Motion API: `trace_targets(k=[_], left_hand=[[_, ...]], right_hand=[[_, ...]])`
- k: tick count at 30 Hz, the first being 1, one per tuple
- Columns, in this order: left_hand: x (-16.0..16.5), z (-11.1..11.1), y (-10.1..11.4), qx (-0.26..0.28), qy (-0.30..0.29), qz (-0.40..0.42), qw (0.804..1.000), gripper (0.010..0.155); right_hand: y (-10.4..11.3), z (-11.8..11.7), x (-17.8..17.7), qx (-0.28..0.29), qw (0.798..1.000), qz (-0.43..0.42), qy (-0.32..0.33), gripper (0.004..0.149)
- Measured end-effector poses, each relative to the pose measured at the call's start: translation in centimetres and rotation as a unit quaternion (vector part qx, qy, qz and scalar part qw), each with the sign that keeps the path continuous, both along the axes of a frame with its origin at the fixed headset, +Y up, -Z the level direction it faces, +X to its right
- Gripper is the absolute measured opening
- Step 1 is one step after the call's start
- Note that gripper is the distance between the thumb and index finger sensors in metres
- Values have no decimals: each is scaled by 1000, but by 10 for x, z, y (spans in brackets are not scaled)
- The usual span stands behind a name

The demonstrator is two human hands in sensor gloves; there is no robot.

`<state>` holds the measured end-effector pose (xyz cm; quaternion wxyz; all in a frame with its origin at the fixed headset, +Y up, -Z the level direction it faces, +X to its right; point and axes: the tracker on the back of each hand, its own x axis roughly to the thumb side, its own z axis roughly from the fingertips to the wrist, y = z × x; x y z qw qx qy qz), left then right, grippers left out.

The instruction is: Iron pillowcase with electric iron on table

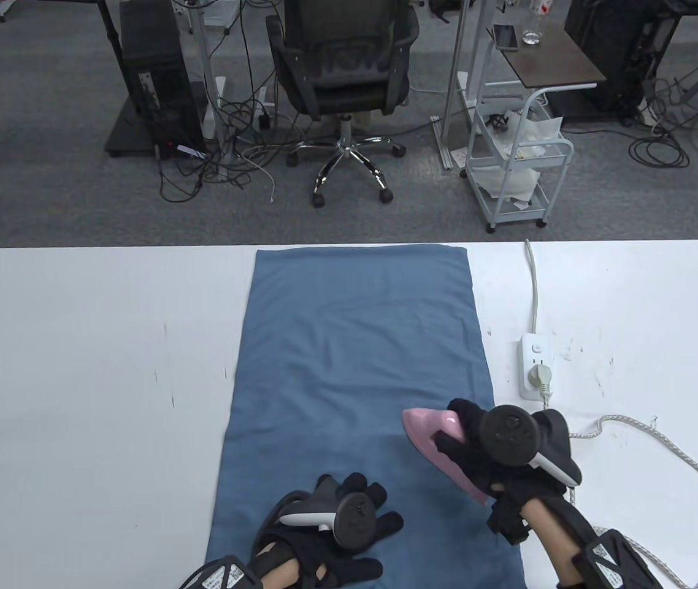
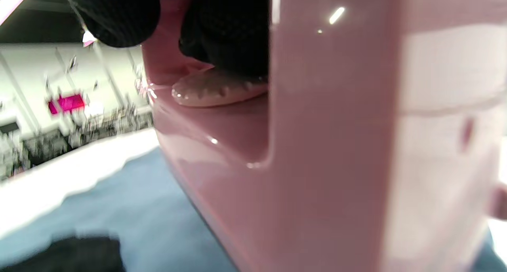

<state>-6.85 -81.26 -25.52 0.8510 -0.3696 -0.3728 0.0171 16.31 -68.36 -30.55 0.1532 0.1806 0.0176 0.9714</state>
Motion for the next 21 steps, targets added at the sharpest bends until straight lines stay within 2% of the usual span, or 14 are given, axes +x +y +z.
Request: trace_targets(k=[8, 11, 16, 21], left_hand=[[0, 0, 0, -1, -1, -2, 1000, 75], [0, 0, 0, -1, -1, -2, 1000, 75], [0, 1, 0, -1, -2, -3, 1000, 75], [0, 1, 0, -1, -2, -3, 1000, 75]], right_hand=[[-36, 14, -24, -34, 994, 93, 50, 67], [-35, 10, -24, -19, 994, 100, 39, 67], [-38, -23, -25, 52, 986, 160, -13, 66], [-37, -69, -13, 28, 985, 147, -82, 66]])
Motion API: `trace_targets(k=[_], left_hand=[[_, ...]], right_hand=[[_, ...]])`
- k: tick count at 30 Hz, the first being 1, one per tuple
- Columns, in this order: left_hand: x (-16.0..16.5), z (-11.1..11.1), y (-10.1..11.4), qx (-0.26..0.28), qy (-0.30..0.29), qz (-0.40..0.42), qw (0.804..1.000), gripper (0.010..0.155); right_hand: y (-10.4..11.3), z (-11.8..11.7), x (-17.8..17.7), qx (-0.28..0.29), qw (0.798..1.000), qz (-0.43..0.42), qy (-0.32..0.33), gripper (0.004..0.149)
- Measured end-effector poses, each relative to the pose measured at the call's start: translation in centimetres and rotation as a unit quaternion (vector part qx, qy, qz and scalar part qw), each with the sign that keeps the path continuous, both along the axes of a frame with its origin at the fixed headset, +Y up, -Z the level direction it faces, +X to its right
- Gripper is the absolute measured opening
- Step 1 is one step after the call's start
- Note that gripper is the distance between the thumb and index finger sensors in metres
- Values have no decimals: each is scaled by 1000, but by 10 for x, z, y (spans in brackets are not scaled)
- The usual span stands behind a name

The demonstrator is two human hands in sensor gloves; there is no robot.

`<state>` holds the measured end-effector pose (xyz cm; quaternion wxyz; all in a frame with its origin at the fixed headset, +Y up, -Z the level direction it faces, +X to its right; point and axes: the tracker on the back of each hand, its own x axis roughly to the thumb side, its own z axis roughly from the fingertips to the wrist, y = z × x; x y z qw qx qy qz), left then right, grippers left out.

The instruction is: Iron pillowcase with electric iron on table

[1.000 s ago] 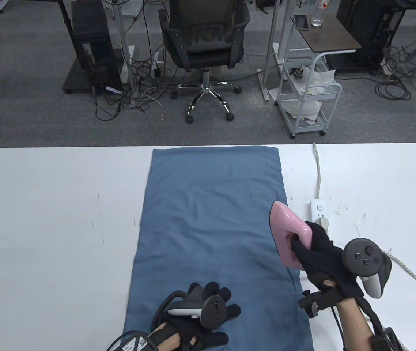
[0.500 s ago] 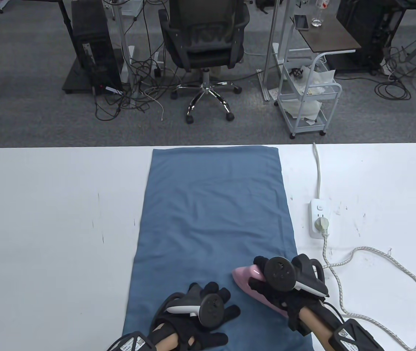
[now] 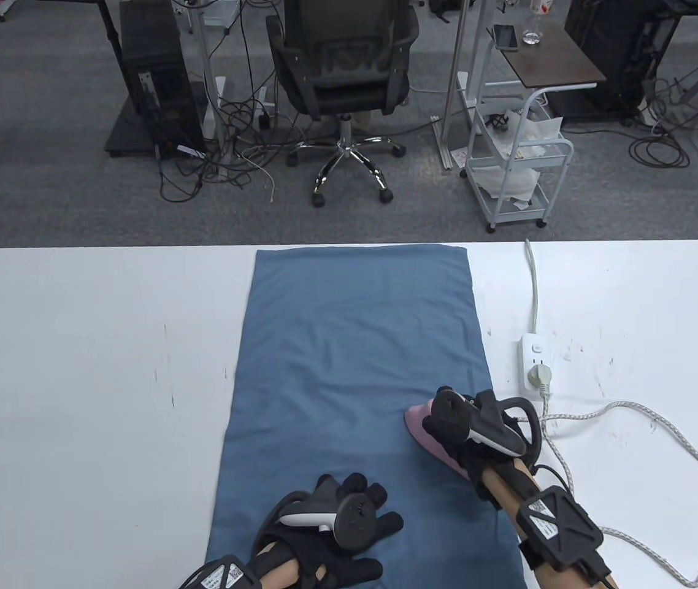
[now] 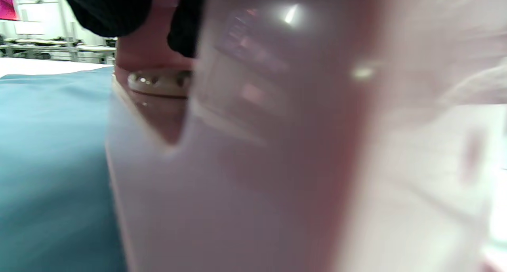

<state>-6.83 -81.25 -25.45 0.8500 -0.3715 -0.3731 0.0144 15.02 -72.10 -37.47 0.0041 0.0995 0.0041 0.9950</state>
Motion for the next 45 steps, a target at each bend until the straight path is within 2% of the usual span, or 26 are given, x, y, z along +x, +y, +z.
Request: trace_targets(k=[4, 8, 12, 17, 21, 27, 29, 33, 37, 41, 45], left_hand=[[0, 0, 0, 0, 0, 0, 1000, 75], [0, 0, 0, 0, 0, -1, 1000, 75], [0, 0, 0, 0, 0, -1, 1000, 75], [0, 0, 0, 0, 0, -1, 1000, 76], [0, 0, -1, 0, 0, -1, 1000, 75], [0, -1, -1, 0, 0, -1, 1000, 75], [0, -1, -1, 0, 0, -1, 1000, 75], [0, -1, -1, 0, 0, -1, 1000, 75], [0, -1, -1, 0, 0, -2, 1000, 75], [0, -1, -1, 0, 0, -2, 1000, 76], [0, -1, -1, 0, -1, -2, 1000, 76]], right_hand=[[4, -11, 1, -28, 999, -15, -12, 66], [17, 19, -18, -2, 998, -30, 61, 66], [16, 50, -38, -16, 992, -34, 119, 66], [3, 59, -52, -29, 989, 2, 146, 66], [1, 44, -55, -16, 991, 5, 130, 66], [-2, -22, -48, 12, 999, 16, 46, 66], [-2, -36, -45, 12, 1000, 9, 25, 66], [1, -45, -43, -15, 1000, -7, 19, 65], [11, -14, -57, 17, 995, -21, 93, 65], [13, 24, -75, 0, 986, -24, 165, 65], [6, 38, -83, -13, 981, -6, 192, 66]])
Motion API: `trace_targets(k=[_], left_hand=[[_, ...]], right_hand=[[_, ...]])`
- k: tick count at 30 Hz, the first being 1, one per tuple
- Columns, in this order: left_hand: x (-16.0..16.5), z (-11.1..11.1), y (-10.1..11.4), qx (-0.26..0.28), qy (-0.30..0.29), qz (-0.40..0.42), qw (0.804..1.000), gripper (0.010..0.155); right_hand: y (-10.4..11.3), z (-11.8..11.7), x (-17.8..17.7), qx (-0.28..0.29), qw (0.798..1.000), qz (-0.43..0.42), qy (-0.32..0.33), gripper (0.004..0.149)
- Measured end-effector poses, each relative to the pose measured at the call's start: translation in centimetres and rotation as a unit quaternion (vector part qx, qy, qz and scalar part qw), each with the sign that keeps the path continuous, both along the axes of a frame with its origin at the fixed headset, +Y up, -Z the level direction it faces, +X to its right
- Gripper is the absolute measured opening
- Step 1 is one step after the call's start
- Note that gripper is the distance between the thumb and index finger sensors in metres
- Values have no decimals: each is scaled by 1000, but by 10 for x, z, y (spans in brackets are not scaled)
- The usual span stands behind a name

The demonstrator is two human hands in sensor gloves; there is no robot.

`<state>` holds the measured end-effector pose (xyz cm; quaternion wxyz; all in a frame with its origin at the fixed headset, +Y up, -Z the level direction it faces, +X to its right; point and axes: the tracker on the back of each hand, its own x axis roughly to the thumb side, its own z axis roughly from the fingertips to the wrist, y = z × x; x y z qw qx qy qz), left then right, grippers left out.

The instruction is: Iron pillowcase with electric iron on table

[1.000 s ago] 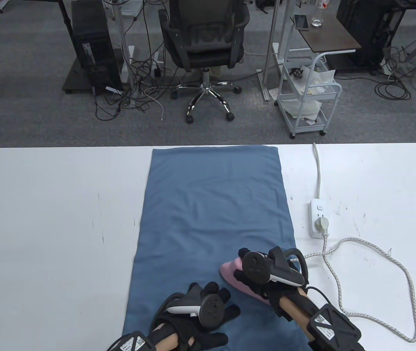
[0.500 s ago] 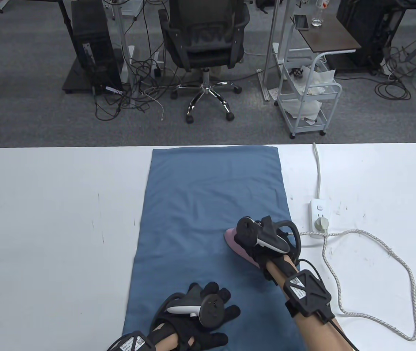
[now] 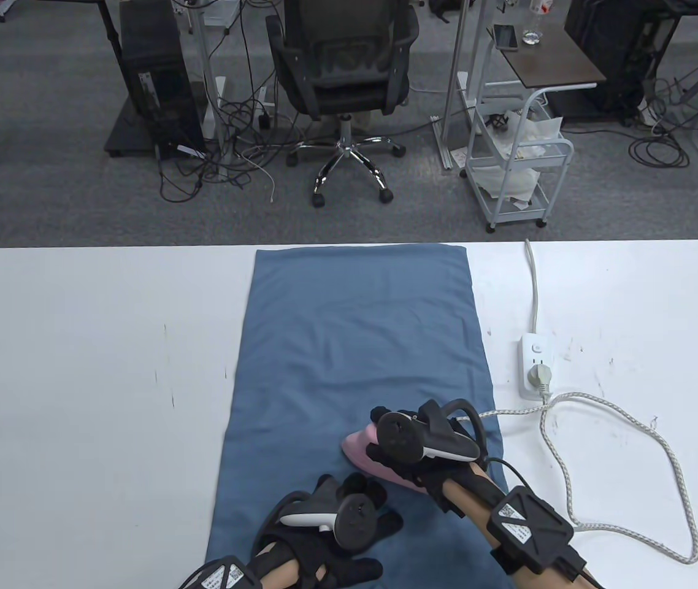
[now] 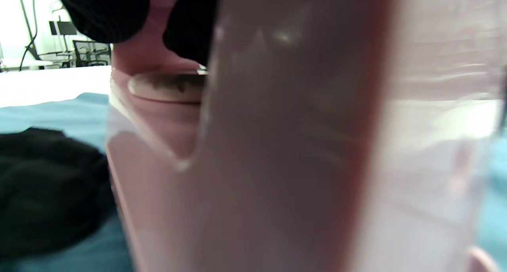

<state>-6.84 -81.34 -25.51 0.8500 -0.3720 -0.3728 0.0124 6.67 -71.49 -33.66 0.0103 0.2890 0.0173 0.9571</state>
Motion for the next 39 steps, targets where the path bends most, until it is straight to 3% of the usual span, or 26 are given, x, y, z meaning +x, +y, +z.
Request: trace_targets(k=[4, 12, 16, 19, 26, 30, 35, 39], left_hand=[[0, 0, 0, 0, 0, 0, 1000, 76], [0, 0, -1, -1, 0, -1, 1000, 76], [0, 0, -1, -1, 0, -1, 1000, 76], [0, 0, -1, -1, 0, -1, 1000, 76], [0, 0, -1, -1, 0, -1, 1000, 76], [0, 0, -1, 0, 0, -1, 1000, 76], [0, 1, -1, 0, 0, -1, 1000, 76], [0, 1, -1, -1, 0, -2, 1000, 76]], right_hand=[[-7, -13, 0, 14, 1000, 17, -20, 65], [-10, -92, 0, 31, 991, 6, -127, 65], [-9, -109, 0, 18, 989, -3, -147, 65], [-5, -109, 1, -17, 991, -11, -129, 65], [9, -44, -15, 24, 999, -22, -10, 65], [5, -22, -25, 19, 999, -16, 26, 65], [-7, -27, -38, 12, 999, -4, 35, 64], [-9, -56, -48, 33, 999, 5, 2, 65]])
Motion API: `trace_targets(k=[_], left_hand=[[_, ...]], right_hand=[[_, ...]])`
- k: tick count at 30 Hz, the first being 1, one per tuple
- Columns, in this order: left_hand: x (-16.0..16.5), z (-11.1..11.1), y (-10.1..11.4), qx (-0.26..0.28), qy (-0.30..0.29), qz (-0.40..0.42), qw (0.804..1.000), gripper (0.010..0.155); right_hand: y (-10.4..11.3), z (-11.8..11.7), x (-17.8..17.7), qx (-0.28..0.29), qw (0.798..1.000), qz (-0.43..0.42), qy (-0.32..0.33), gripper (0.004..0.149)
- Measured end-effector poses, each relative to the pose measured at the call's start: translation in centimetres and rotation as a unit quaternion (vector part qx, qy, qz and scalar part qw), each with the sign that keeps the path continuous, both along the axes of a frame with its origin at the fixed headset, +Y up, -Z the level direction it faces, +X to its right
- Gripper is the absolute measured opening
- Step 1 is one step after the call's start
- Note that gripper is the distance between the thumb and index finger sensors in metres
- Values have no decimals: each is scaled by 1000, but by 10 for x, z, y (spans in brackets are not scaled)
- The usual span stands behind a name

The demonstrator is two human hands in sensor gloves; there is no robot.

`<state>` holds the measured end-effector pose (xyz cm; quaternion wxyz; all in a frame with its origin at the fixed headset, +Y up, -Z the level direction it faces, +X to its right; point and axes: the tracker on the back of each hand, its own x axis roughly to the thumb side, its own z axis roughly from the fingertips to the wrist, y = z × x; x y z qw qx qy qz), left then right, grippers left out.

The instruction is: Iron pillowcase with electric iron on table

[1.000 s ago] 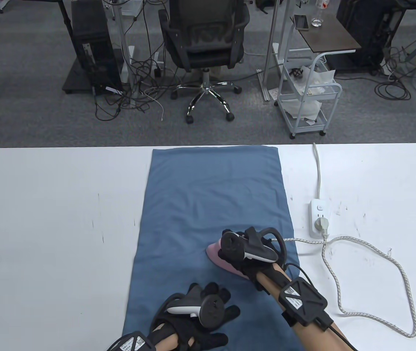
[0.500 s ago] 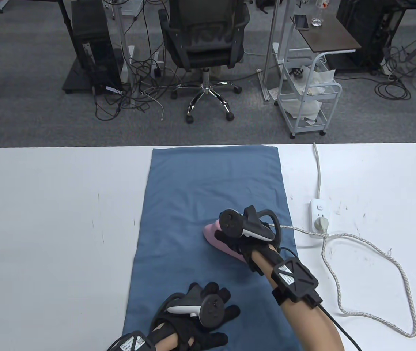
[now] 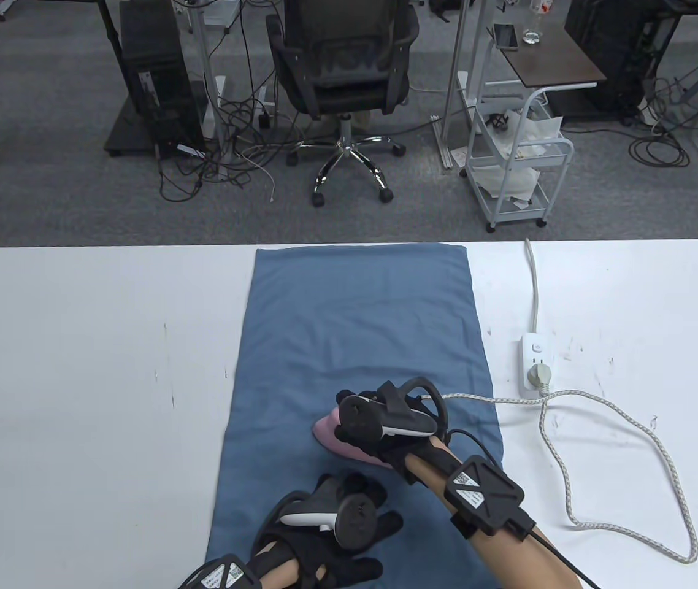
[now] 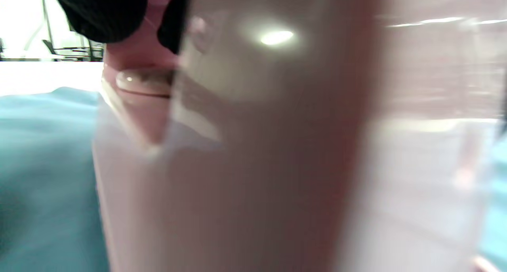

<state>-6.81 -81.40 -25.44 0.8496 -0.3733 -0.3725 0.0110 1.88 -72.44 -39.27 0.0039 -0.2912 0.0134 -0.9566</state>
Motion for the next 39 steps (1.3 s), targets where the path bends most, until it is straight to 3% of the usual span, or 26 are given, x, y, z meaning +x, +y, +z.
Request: trace_targets(k=[5, 9, 10, 11, 15, 19, 24, 28, 34, 39], left_hand=[[0, 0, 0, 0, 0, 0, 1000, 76], [0, 0, 0, 0, 0, 0, 1000, 76], [0, 0, 0, 0, 0, 0, 1000, 76], [0, 0, 0, 0, 0, 0, 1000, 76], [0, 0, 0, 0, 0, 0, 1000, 75], [0, 0, 0, 1, 0, 0, 1000, 76], [0, 0, 0, 1, -1, -1, 1000, 76], [0, 0, 0, 1, -1, -1, 1000, 76], [1, 0, 0, 0, -1, -1, 1000, 76], [1, 1, 0, 1, -1, -1, 1000, 76]], right_hand=[[-1, -45, -3, -2, 997, -17, -74, 64], [1, -58, -3, -19, 995, -31, -88, 63], [5, -60, -3, -53, 994, -35, -84, 64], [7, -56, -4, -74, 993, -48, -72, 64], [14, -24, -9, -45, 995, -85, -9, 64], [11, 7, -15, -36, 997, -49, 44, 64], [3, 16, -19, -27, 998, -15, 57, 63], [1, 0, -28, -20, 999, -11, 29, 64], [0, -57, -41, -27, 997, -24, -64, 64], [4, -60, -44, -51, 996, -29, -60, 64]])
